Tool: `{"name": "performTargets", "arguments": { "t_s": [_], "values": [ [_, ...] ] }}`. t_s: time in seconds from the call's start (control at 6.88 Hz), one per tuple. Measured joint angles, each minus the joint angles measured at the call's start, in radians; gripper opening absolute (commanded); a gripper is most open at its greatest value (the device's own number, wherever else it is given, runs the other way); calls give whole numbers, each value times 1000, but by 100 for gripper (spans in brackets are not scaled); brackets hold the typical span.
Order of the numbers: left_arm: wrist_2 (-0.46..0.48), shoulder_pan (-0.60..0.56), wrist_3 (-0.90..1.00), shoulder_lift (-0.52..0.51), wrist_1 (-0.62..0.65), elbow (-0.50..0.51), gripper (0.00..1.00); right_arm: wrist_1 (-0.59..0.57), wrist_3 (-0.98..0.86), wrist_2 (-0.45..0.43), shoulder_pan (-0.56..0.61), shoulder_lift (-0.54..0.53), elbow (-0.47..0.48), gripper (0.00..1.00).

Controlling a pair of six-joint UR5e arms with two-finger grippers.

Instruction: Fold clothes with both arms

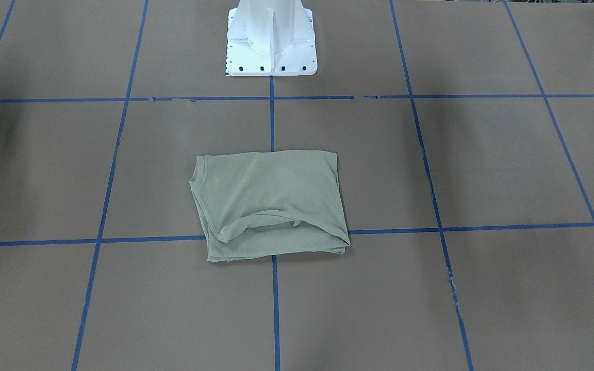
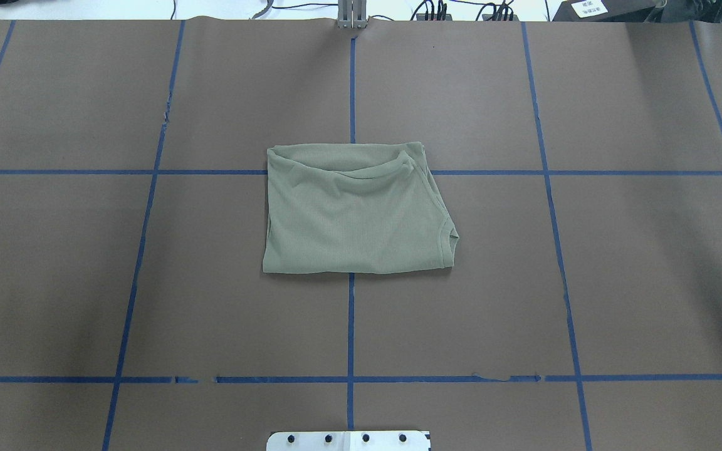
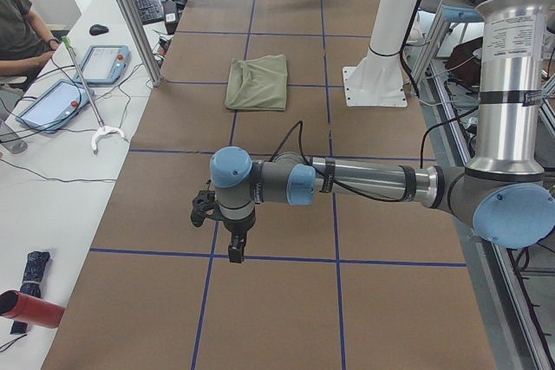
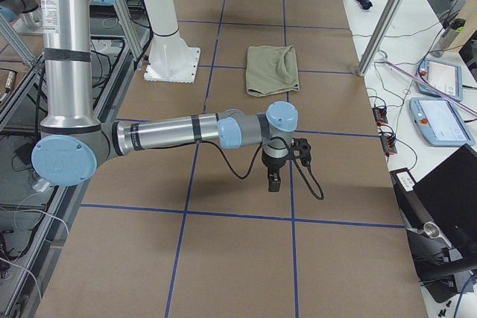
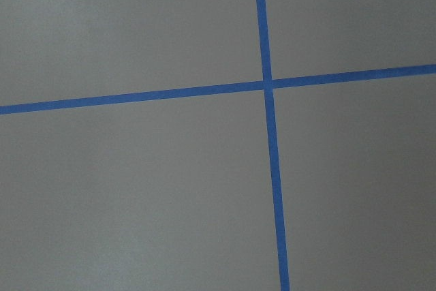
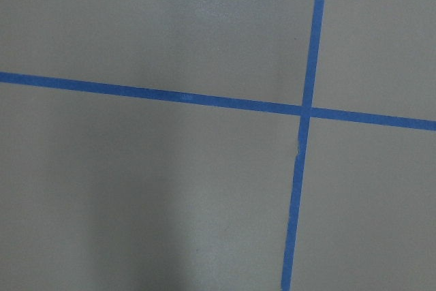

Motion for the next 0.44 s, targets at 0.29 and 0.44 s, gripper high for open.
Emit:
{"name": "performTargets", "arguments": {
  "t_s": [0.29,0.44],
  "values": [
    [-31,0,-3,-3,-1,4,100,0,1,1,0,0,0,100],
    [-44,0,-5,-4,-1,6,100,1,2,2,0,0,0,100]
  ]
}}
